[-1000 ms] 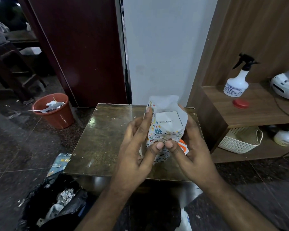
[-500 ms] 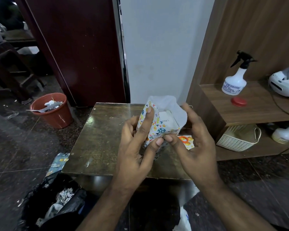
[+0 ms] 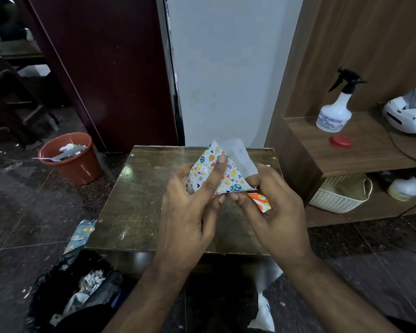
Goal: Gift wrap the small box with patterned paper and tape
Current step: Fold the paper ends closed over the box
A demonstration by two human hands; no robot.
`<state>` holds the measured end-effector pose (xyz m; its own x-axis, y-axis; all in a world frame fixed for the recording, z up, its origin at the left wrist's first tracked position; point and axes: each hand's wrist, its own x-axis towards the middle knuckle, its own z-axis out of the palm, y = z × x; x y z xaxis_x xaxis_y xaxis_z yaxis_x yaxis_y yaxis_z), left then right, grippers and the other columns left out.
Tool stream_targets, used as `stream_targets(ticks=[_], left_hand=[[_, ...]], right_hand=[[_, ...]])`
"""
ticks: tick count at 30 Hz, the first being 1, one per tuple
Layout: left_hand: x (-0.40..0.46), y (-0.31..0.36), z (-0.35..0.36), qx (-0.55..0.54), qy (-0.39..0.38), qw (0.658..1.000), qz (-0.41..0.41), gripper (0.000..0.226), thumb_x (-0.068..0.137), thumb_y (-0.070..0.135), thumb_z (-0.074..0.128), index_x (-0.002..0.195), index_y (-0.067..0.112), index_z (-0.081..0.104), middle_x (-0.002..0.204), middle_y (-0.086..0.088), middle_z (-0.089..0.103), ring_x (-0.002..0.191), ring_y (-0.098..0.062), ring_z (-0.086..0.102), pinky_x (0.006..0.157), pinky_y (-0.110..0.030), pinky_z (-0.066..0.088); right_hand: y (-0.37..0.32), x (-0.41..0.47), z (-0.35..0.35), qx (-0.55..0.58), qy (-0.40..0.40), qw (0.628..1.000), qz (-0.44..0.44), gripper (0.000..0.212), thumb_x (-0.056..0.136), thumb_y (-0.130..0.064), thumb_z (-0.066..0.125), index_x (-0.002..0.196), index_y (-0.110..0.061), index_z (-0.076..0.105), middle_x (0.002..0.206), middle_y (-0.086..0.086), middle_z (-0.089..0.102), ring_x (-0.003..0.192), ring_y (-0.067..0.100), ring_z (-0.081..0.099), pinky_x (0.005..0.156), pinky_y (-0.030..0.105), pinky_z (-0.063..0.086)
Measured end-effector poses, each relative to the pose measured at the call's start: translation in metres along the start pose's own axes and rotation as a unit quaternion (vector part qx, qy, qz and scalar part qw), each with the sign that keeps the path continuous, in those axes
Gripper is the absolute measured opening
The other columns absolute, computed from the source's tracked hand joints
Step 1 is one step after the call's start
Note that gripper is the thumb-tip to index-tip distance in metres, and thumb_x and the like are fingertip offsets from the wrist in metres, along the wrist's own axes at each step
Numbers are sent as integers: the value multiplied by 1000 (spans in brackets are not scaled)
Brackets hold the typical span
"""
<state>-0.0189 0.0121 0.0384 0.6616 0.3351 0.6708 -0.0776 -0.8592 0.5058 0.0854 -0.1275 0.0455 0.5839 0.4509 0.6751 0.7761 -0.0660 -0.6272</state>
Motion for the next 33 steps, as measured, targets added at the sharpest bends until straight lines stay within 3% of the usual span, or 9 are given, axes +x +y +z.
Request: stream_targets(ticks=[6, 9, 11, 14, 18, 23, 28, 33], left_hand=[[0, 0, 0, 30, 10, 999, -10, 73, 99, 26, 62, 157, 53, 25, 133, -7, 39, 122, -24, 47, 96, -51, 52], [0, 1, 0, 12, 9, 1000, -17, 71, 100, 29, 62, 156, 53, 26, 134, -2, 37, 124, -19, 46, 99, -48, 52], [-1, 1, 1, -3, 10, 1000, -18, 68, 100, 31, 59, 156, 52, 27, 135, 4, 34, 128, -13, 44, 105, -42, 50], [-2, 2, 2, -34, 23, 999, -22, 61, 101, 32, 57, 157, 42, 34, 135, 0, 36, 133, -6, 41, 110, -19, 38], [0, 5, 2, -69, 33, 997, -25, 61, 101, 29, 58, 157, 29, 34, 133, -7, 40, 133, -2, 41, 107, -8, 33], [0, 4, 2, -147, 24, 987, -60, 66, 102, 27, 60, 160, 38, 30, 129, -10, 48, 129, -18, 49, 109, -17, 36], [0, 2, -2, -76, -3, 997, -13, 67, 102, 22, 60, 161, 31, 28, 133, -9, 43, 131, -11, 45, 108, -16, 36], [2, -7, -6, 57, -6, 998, 30, 76, 94, 15, 64, 158, 39, 31, 139, -11, 39, 124, -30, 47, 101, -50, 48]], right_hand=[[-1, -3, 3, 35, 33, 997, 56, 20, 89, -23, 78, 103, -9, 72, 100, -11, 73, 90, 5, 72, 76, 31, 58], [-6, -5, 2, 42, 22, 996, 70, 24, 89, -16, 80, 111, -17, 70, 117, -11, 76, 106, 2, 72, 88, 29, 59], [-11, -5, 1, 72, 15, 993, 87, 43, 88, -12, 80, 124, -28, 64, 122, -19, 73, 115, -2, 68, 95, 24, 56], [-13, -5, 0, 69, 23, 993, 95, 66, 87, -11, 81, 136, -42, 50, 119, -30, 71, 115, -8, 65, 94, 14, 52], [-13, -4, 2, 63, 28, 995, 70, 58, 89, -16, 80, 139, -32, 55, 128, -15, 71, 122, 2, 65, 102, 39, 55], [-13, -2, -1, -25, 19, 999, -5, 47, 90, -22, 79, 134, -12, 65, 125, -15, 65, 116, 8, 61, 101, 18, 45], [-9, 3, -4, 53, -20, 998, 0, 56, 96, -27, 69, 147, -11, 49, 136, -4, 53, 123, 11, 56, 101, 19, 43], [-4, 3, -7, 106, -67, 992, 35, 65, 104, -61, 35, 149, -17, 50, 137, -2, 50, 122, 8, 55, 100, 18, 41]])
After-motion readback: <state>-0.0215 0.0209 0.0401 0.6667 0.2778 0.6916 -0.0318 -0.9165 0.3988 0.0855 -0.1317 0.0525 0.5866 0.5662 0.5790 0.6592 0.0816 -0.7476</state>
